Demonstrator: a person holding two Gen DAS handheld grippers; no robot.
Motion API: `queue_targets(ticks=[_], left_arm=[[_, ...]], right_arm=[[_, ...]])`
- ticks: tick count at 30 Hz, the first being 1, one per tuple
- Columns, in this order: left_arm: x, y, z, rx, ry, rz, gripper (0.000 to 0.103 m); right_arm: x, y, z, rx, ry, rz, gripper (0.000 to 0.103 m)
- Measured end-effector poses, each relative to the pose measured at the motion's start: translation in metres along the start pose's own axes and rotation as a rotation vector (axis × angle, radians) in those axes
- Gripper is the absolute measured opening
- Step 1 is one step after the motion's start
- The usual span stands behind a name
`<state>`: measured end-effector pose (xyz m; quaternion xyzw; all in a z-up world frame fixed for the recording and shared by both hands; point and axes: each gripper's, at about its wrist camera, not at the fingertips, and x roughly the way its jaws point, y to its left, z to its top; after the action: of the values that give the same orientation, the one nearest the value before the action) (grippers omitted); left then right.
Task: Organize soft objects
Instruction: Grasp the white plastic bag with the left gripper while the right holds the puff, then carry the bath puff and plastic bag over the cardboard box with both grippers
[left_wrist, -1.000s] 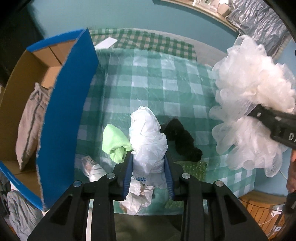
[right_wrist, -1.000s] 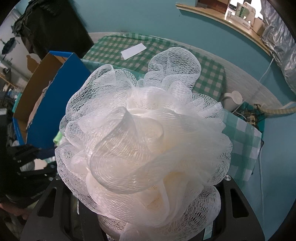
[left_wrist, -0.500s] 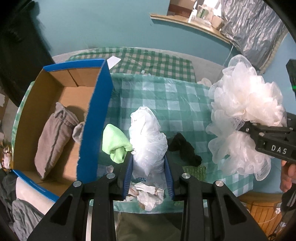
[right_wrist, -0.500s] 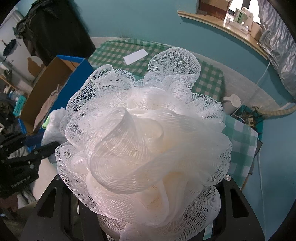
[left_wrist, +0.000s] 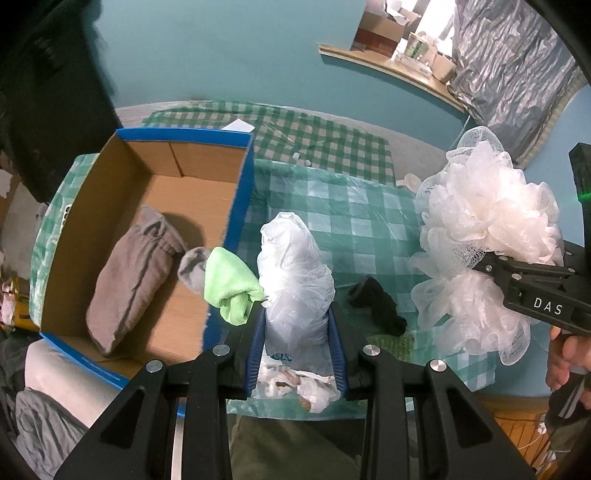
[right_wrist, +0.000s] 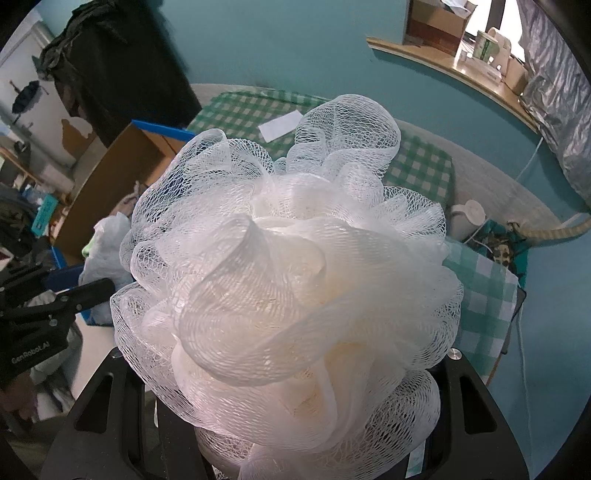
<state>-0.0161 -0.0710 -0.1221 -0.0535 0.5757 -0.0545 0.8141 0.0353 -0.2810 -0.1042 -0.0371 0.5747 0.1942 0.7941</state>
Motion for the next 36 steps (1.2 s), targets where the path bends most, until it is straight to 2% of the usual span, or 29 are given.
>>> queue_targets(ticks=[23, 36], left_arm=[[-0.029, 0.079, 0.014, -0.083, -0.045, -0.027, 0.032], [-0.034, 0.118, 0.021, -0.088, -0.046, -0.01, 0.032]], right_arm=[[0.007, 0.08, 0.052, -0.1, -0.019, 0.058, 0.056], [0.02, 0.128, 0.08, -0.167, -0.029, 0.098, 0.056]])
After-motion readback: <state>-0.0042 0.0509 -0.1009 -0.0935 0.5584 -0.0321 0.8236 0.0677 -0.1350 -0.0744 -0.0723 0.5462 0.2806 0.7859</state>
